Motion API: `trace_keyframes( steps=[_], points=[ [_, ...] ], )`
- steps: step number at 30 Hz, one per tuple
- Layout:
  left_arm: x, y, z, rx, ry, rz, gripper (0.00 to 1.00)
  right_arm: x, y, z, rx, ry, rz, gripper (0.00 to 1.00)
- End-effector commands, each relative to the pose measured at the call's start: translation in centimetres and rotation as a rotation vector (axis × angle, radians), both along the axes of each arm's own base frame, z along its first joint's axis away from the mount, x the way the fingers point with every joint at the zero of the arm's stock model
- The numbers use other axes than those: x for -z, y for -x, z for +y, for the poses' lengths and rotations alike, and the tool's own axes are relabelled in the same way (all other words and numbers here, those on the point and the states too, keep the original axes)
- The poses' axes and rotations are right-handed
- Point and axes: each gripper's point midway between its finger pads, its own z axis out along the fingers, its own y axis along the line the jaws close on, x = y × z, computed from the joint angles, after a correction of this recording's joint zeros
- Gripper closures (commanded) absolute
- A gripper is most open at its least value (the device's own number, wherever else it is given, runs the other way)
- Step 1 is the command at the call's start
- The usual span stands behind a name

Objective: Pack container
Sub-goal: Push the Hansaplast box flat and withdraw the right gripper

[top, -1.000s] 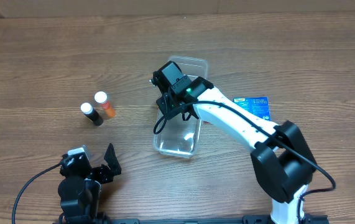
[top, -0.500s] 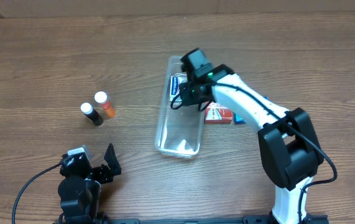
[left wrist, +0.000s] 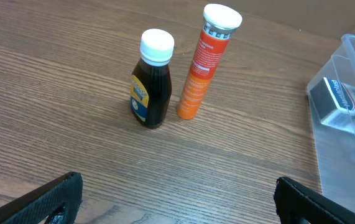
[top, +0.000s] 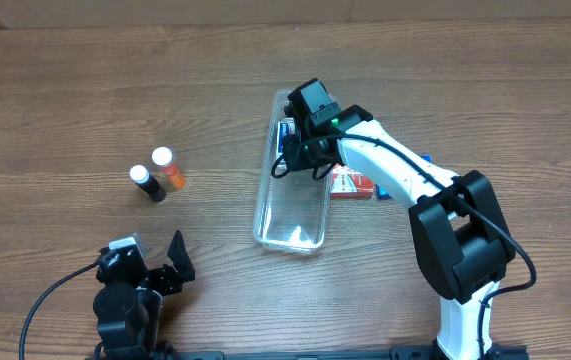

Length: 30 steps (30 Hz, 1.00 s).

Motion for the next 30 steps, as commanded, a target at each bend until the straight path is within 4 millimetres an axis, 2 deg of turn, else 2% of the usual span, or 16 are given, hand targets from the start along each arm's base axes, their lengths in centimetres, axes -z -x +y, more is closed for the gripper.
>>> trace_keyframes(
  steps=[1,8,11,15,17,19,21,23,26,28,30],
  points=[
    [0.0,0.0,0.0,-0.006,0.012,-0.007,0.0,0.0,-1.1,0.4,0.044,-0.03,-0.026,0.96],
    [0.0,0.0,0.0,-0.005,0.012,-0.007,0.0,-0.6,-2.7,0.4,0.061,-0.025,-0.1,0.96],
    [0.0,0.0,0.0,-0.005,0.012,-0.007,0.0,-1.4,-3.0,0.5,0.01,-0.01,-0.128,0.96],
    [0.0,0.0,0.0,-0.005,0.012,-0.007,0.0,-4.3,-2.8,0.4,-0.01,-0.003,-0.138,0.96],
    [0.0,0.0,0.0,-0.005,0.012,-0.007,0.0,-7.1,-2.3,0.1,-0.01,-0.005,-0.14,0.96],
    [0.0,0.0,0.0,-0.005,0.012,-0.007,0.0,-10.6,-2.3,-0.8,0.007,-0.022,-0.173,0.96],
    [0.0,0.0,0.0,-0.005,0.012,-0.007,0.0,-12.7,-2.6,-1.9,0.039,-0.034,-0.211,0.96],
    [0.0,0.0,0.0,-0.005,0.012,-0.007,0.0,-14.0,-3.3,-3.8,0.108,-0.029,-0.234,0.96],
    [0.0,0.0,0.0,-0.005,0.012,-0.007,0.0,-13.5,-4.1,-7.4,0.259,0.008,-0.197,0.96],
    [0.0,0.0,0.0,-0.005,0.012,-0.006,0.0,-12.4,-4.6,-9.5,0.337,0.014,-0.158,0.96],
    [0.0,0.0,0.0,-0.005,0.012,-0.007,0.0,-11.2,-5.0,-10.8,0.373,0.026,-0.133,0.96]
  ],
)
